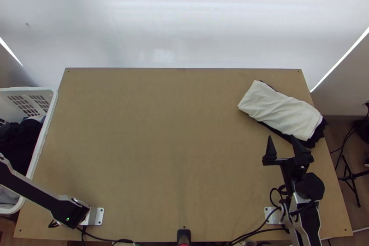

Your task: Fold the t-shirt

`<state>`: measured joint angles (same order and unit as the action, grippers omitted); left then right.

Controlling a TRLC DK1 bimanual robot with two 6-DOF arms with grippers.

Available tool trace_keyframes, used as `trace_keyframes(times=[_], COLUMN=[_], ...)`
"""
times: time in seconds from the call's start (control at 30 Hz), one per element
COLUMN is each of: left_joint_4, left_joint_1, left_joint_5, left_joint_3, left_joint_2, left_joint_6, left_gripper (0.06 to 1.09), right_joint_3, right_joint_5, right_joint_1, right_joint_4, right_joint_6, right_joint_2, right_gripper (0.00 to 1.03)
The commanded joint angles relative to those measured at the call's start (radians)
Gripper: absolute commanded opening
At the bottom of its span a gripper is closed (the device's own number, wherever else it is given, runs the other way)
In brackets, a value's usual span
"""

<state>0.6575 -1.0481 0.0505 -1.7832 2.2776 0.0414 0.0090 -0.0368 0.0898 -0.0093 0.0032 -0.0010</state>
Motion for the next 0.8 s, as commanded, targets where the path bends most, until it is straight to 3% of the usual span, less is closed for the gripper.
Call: trace_keyframes(times=[0.0,0.1,0.13,0.17,0.23,0.3,0.43,0.77], left_joint_4=[0.007,0.034,0.039,0.031,0.016,0.068,0.082,0.07], left_joint_1=[-0.004,0.01,0.011,0.011,0.014,0.008,-0.01,0.002], left_joint_5=[-0.023,-0.032,-0.035,-0.035,-0.034,-0.035,-0.052,-0.261], left_joint_3=[-0.055,-0.051,-0.051,-0.05,-0.068,-0.114,-0.156,-0.17], left_joint_2=[0.115,0.12,0.122,0.126,0.148,0.189,0.146,-0.448], left_joint_6=[-0.012,-0.023,-0.021,-0.02,-0.017,-0.063,-0.043,0.183], left_gripper=[1.04,1.0,0.88,0.67,0.08,0.09,0.09,0.09], right_joint_3=[0.0,0.0,0.0,0.0,0.0,0.0,0.0,0.0], right_joint_5=[0.0,0.0,0.0,0.0,0.0,0.0,0.0,0.0], right_joint_1=[0.001,0.001,0.001,0.001,0.001,-0.001,0.001,0.001], right_joint_4=[0.0,0.0,0.0,0.0,0.0,0.0,0.0,0.0], right_joint_6=[0.0,0.0,0.0,0.0,0.0,0.0,0.0,0.0], right_joint_2=[-0.001,-0.001,0.001,0.001,0.001,-0.001,-0.001,0.001], right_gripper=[0.99,0.99,0.99,0.99,0.99,0.99,0.99,0.99])
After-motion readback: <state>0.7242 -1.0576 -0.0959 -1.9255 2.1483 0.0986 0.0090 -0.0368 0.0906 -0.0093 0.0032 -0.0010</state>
